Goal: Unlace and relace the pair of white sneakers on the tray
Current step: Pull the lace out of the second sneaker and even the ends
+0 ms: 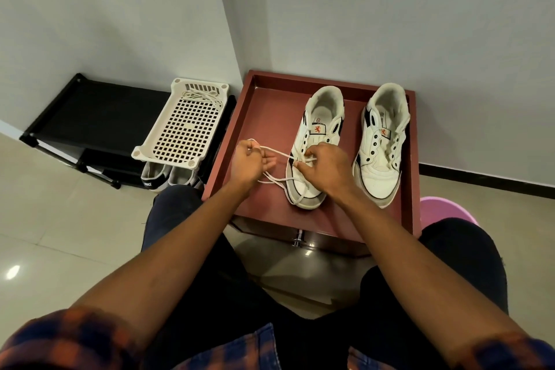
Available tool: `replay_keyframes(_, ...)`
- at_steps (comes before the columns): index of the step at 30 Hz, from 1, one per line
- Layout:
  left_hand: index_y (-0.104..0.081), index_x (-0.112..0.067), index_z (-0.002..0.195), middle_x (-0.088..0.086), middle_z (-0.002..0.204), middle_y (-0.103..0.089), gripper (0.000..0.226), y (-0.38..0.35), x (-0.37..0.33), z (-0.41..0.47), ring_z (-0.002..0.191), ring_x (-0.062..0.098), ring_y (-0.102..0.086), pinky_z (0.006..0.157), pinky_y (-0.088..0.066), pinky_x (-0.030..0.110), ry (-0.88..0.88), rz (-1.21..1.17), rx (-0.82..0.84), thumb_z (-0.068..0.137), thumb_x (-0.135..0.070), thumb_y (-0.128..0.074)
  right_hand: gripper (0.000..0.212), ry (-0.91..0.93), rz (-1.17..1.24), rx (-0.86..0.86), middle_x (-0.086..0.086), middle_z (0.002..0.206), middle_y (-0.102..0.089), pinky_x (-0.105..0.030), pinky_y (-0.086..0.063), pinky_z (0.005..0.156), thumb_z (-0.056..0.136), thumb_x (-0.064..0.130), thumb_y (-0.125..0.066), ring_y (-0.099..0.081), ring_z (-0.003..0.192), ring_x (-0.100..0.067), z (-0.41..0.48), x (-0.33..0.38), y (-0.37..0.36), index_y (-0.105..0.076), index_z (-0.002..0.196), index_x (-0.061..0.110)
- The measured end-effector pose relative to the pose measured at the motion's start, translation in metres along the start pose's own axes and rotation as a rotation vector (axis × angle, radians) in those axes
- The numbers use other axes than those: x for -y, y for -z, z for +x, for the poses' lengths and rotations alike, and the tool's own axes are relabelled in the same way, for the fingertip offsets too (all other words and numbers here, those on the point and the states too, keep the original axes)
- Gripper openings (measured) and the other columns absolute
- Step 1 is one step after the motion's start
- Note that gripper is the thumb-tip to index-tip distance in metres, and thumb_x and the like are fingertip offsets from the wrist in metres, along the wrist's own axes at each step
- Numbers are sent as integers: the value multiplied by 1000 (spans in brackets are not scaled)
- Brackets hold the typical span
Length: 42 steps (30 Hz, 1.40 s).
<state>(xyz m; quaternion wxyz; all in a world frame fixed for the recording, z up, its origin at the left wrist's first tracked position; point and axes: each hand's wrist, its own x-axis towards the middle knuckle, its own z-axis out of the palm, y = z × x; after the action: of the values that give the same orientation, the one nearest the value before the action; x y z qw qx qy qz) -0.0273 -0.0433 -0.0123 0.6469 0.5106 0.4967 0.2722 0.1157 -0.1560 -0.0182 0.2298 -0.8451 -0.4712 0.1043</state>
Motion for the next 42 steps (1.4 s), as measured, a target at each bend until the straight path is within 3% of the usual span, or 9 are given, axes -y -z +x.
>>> replay_keyframes(6,-51,-15,101,10,94,-66,15,9,10,6,77,22,-66,66,-55,34,28,196,-74,95,-4,-43,47,124,-166,-195,-2,103,-68,-40,-51,73,74,43,-85,-61,95,-28,-18,-2,3,-74,114,20)
replay_keyframes(9,-58,-14,123,-1,112,-60,33,6,9,8,103,18,-59,89,-49,33,-276,629,-70,92,-7,-52,34,267,-245,-212,-1,99,-64,-38,-46,70,75,39,-84,-59,93,-27,-14,-4,5,-79,105,24)
replay_keyframes(11,-62,-14,126,4,117,-63,33,-3,8,10,109,22,-57,98,-46,38,-481,842,138,94,-18,-57,27,302,-316,-179,-2,96,-61,-38,-46,67,81,41,-80,-57,90,-27,-12,-2,5,-79,103,24)
replay_keyframes(18,-63,-10,95,10,95,-64,16,-16,10,3,90,32,-56,73,-40,40,-802,1251,325,95,-24,-56,22,177,-462,7,0,99,-69,-31,-37,60,103,26,-49,-70,91,-26,-20,24,6,-71,108,24)
replay_keyframes(23,-63,-17,86,-1,85,-62,7,3,-8,17,88,26,-57,76,-47,37,-632,1194,377,89,-23,-60,27,38,-433,73,-3,105,-72,-34,-42,66,105,15,-44,-71,96,-30,-31,35,3,-63,122,22)
replay_keyframes(29,-67,-20,108,7,110,-63,22,61,-21,37,108,33,-53,85,-51,47,-446,1427,29,90,-27,-57,29,-87,-301,7,-3,101,-74,-35,-54,71,102,17,-53,-72,90,-29,-32,33,-3,-67,125,26)
replay_keyframes(33,-63,-21,120,9,118,-59,35,43,-11,23,112,32,-50,87,-45,47,-553,1506,-24,87,-29,-56,29,-72,-304,-3,-2,101,-73,-35,-50,65,101,16,-51,-71,89,-32,-37,34,-5,-66,124,25)
replay_keyframes(39,-61,-16,130,6,121,-66,43,-5,-4,4,110,29,-61,92,-51,40,-503,1235,452,87,-21,-58,29,-29,-319,-4,-2,97,-68,-33,-43,58,102,20,-47,-71,83,-31,-43,35,-6,-62,127,22)
replay_keyframes(42,-63,-14,119,7,112,-68,28,-14,-2,4,101,29,-63,75,-45,33,-515,1229,413,95,-27,-58,27,-34,-307,-8,-2,98,-69,-32,-38,59,103,22,-46,-71,84,-30,-41,37,-5,-62,125,23)
